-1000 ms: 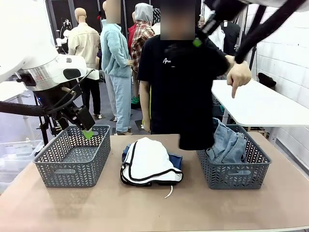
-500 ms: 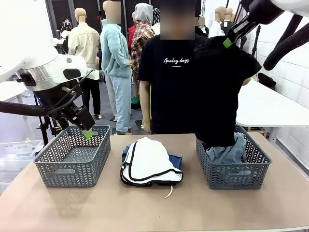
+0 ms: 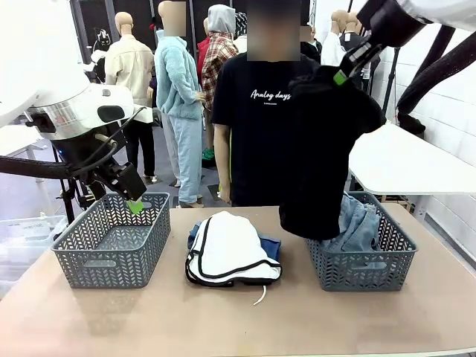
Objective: Sort the tops and bottoms.
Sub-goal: Sort the clothes according to human instructions.
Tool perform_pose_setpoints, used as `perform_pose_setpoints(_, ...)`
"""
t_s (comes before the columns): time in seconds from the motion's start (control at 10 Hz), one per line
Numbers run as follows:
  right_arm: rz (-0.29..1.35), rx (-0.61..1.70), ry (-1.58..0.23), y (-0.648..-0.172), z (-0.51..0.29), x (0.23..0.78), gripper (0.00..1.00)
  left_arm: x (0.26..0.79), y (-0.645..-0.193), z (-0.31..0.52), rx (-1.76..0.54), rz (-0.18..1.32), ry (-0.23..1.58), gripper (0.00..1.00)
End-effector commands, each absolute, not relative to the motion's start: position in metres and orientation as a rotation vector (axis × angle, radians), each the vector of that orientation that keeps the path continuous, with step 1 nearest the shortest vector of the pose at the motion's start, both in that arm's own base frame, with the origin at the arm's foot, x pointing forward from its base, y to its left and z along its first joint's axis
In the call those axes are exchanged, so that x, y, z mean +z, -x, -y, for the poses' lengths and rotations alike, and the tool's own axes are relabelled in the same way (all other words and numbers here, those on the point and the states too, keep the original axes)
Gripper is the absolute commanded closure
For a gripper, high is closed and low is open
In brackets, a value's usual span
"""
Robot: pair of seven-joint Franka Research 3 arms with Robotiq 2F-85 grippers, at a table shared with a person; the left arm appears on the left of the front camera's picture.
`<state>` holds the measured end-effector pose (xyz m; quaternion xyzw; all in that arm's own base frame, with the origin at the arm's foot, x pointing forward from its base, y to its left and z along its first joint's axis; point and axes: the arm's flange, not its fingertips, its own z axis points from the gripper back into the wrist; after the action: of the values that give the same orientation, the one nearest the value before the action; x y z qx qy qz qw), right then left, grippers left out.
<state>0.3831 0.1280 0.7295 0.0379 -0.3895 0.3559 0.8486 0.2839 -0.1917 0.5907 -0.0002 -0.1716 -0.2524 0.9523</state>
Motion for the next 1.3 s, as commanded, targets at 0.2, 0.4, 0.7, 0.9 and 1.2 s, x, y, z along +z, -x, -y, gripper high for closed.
perform_pose_setpoints(0.2, 0.743, 0.640, -0.219, -0.405, -0.058, 0.733, 1.00, 0.590, -0.283, 0.190, -0.500, 0.350, -0.003, 0.00)
perform_pose_setpoints(0.4, 0.714, 0.642, -0.193, -0.419, -0.051, 0.727, 1.00, 0.590, -0.283, 0.190, -0.500, 0.350, -0.003, 0.00)
perform_pose_setpoints(0.7, 0.687, 0.654, -0.192, -0.437, -0.041, 0.724, 1.00, 0.590, -0.283, 0.190, -0.500, 0.350, -0.003, 0.00)
perform_pose_setpoints(0.9, 0.672, 0.649, -0.137, -0.439, -0.039, 0.726, 1.00, 0.590, -0.283, 0.190, -0.500, 0.350, -0.003, 0.00)
perform_pose_setpoints(1.2, 0.631, 0.580, 0.029, -0.445, -0.039, 0.725, 1.00, 0.590, -0.283, 0.190, -0.500, 0.350, -0.003, 0.00)
